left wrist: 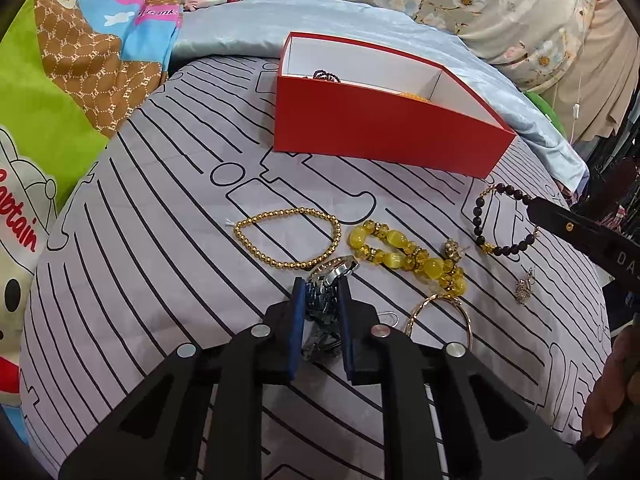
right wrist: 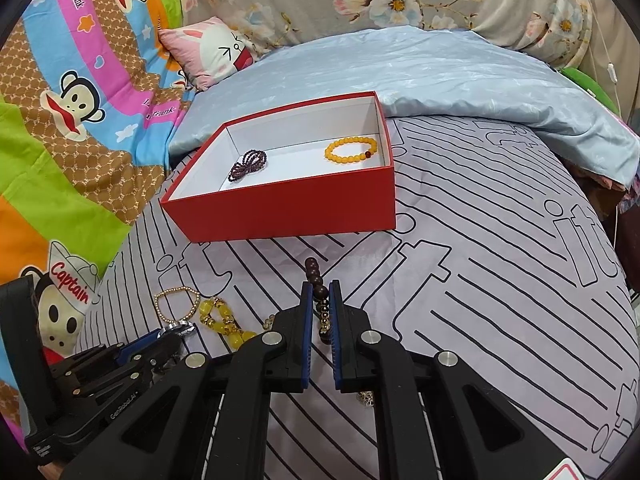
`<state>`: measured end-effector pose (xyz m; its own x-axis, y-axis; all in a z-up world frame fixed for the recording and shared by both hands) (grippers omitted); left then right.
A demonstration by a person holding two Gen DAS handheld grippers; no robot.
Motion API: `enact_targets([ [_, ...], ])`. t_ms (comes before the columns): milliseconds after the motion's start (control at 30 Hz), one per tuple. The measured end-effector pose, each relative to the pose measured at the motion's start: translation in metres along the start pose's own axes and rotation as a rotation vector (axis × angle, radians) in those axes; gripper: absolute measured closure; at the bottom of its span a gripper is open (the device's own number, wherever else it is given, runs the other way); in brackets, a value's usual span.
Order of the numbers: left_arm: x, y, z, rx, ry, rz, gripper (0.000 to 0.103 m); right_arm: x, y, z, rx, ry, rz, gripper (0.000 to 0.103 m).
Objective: Organize jewelry
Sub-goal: 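Close the left tool on the silver watch and lift it, then carry the watch and brown bracelet into the red box and open both tools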
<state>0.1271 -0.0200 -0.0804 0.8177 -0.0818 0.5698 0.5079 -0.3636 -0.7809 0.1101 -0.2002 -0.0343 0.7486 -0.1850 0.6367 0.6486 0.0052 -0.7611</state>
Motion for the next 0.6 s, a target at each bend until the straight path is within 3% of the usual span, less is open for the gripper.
enact_targets([
  [600,0.027,-0.050,-0.020,-0.066,0.031,-0.081,0.091,0.014,-0.018,0.002,0.030,0.003,-0.041,0.096],
])
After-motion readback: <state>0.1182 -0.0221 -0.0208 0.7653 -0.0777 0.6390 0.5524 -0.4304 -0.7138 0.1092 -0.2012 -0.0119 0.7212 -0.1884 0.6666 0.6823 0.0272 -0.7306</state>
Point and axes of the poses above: each gripper's, at about its wrist camera, not at the fingertips, and y roughly the way its jaws point, z to its left, x to its top, the point moved 6 cm from there along y, roughly the way its jaws point, and after that the axes turned 5 degrees about -x, right-handed, at the moved point
